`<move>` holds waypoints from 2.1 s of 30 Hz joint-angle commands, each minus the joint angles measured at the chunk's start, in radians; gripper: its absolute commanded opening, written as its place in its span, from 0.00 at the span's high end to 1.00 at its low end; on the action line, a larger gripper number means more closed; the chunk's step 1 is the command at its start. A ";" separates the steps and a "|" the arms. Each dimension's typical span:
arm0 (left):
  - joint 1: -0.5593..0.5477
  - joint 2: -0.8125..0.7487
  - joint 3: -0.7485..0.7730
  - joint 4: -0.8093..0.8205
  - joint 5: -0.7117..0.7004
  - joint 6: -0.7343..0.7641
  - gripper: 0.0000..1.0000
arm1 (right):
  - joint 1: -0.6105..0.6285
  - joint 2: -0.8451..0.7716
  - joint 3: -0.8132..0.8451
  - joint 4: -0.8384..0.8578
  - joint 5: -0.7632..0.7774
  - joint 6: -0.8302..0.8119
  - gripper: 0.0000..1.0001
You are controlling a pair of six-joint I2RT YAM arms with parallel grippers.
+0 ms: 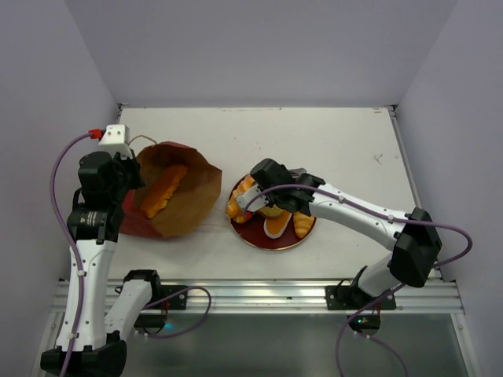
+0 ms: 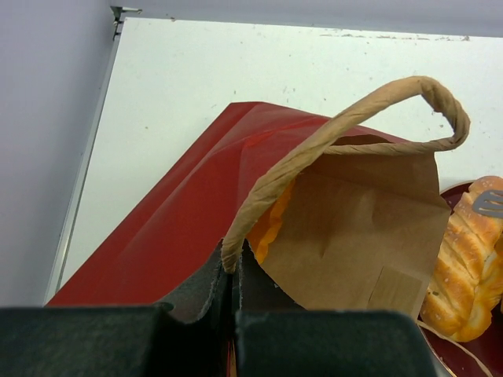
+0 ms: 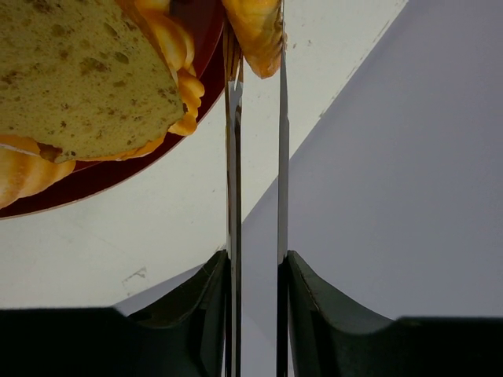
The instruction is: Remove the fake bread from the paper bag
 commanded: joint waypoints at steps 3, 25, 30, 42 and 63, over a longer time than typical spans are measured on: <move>0.008 -0.018 0.020 0.039 0.014 -0.008 1.00 | 0.015 0.000 0.011 -0.004 0.053 0.015 0.63; 0.008 -0.027 0.018 0.039 0.049 -0.011 1.00 | 0.014 -0.024 0.034 -0.053 0.062 0.008 0.55; 0.008 -0.029 0.018 0.038 0.052 -0.011 1.00 | 0.011 -0.030 0.037 -0.053 0.066 0.000 0.55; 0.008 -0.026 0.028 0.038 0.065 -0.014 1.00 | -0.012 -0.089 0.089 -0.107 0.053 -0.005 0.55; 0.008 0.001 0.012 0.039 0.207 -0.005 1.00 | 0.092 -0.152 0.526 -0.450 -0.183 0.166 0.57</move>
